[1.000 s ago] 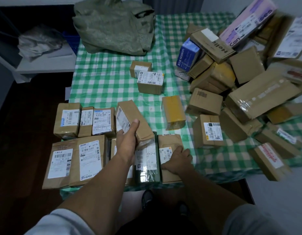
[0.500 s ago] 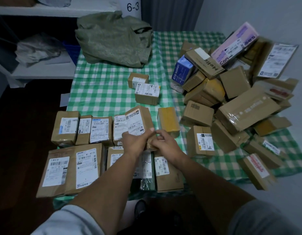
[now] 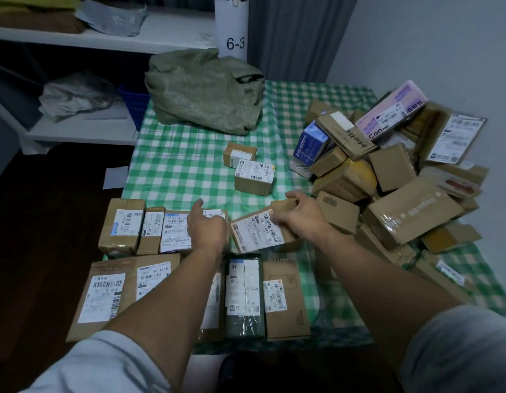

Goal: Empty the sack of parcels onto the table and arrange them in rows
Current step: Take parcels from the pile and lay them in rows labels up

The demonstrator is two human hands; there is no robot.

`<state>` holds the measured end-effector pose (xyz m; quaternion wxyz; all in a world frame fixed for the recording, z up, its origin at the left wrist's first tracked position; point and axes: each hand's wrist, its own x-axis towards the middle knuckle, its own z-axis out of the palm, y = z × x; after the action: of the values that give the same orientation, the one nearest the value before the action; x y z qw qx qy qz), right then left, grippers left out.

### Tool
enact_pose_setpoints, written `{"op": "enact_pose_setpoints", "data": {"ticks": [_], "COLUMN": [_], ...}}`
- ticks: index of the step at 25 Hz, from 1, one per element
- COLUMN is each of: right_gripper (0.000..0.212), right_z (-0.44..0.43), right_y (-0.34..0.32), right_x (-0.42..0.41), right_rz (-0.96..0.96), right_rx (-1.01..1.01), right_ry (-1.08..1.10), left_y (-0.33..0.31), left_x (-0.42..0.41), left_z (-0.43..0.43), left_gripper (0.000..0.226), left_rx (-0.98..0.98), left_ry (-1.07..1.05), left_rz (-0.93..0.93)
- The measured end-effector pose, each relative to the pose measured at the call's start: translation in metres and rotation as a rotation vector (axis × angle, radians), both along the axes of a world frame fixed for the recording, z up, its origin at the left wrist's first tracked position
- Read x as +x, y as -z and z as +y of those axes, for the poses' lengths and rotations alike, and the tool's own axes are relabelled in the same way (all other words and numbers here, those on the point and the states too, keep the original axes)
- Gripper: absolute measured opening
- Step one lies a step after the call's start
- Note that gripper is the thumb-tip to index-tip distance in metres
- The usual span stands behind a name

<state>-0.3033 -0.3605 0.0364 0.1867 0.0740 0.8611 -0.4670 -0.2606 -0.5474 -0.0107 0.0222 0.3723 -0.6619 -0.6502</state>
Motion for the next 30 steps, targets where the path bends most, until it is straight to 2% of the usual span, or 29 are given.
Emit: {"op": "enact_pose_setpoints", "data": {"ticks": [2, 5, 7, 10, 12, 16, 19, 22, 25, 28, 30], "right_gripper": [0.072, 0.067, 0.06, 0.052, 0.051, 0.056, 0.037, 0.03, 0.027, 0.011, 0.013], "right_z": [-0.004, -0.014, -0.019, -0.02, -0.02, -0.01, 0.005, 0.02, 0.037, 0.059, 0.076], "right_y": [-0.011, -0.02, -0.018, -0.017, -0.014, -0.01, -0.001, 0.015, 0.026, 0.031, 0.038], "right_x": [-0.014, -0.031, -0.038, -0.048, -0.053, -0.054, -0.043, -0.025, -0.007, 0.01, 0.023], "right_rz": [0.007, -0.058, -0.08, -0.076, -0.08, -0.077, -0.172, -0.282, -0.299, -0.316, -0.338], "right_rx": [-0.047, -0.074, -0.086, -0.135, -0.163, -0.1, -0.028, -0.096, -0.105, -0.104, -0.077], "right_ry": [-0.038, -0.167, -0.217, -0.222, -0.186, -0.06, -0.057, -0.084, -0.076, -0.031, 0.006], "left_y": [-0.013, -0.02, -0.014, -0.008, -0.006, -0.003, -0.002, 0.001, 0.004, 0.008, 0.015], "left_x": [0.0, 0.006, 0.011, 0.007, 0.002, -0.004, -0.003, -0.003, 0.001, 0.008, 0.012], "left_z": [0.001, 0.009, 0.01, 0.007, 0.009, 0.023, 0.035, 0.05, 0.065, 0.08, 0.089], "left_gripper": [0.071, 0.042, 0.033, 0.041, 0.047, 0.028, 0.028, 0.029, 0.028, 0.024, 0.022], "left_rx": [0.007, 0.054, 0.157, 0.33, 0.381, 0.413, 0.439, 0.467, 0.43, 0.377, 0.332], "left_ry": [0.18, 0.415, 0.397, 0.324, 0.327, 0.331, 0.335, 0.375, 0.47, 0.526, 0.516], "left_rz": [0.03, -0.044, -0.072, -0.083, -0.098, -0.148, -0.159, -0.166, -0.209, -0.279, -0.314]}}
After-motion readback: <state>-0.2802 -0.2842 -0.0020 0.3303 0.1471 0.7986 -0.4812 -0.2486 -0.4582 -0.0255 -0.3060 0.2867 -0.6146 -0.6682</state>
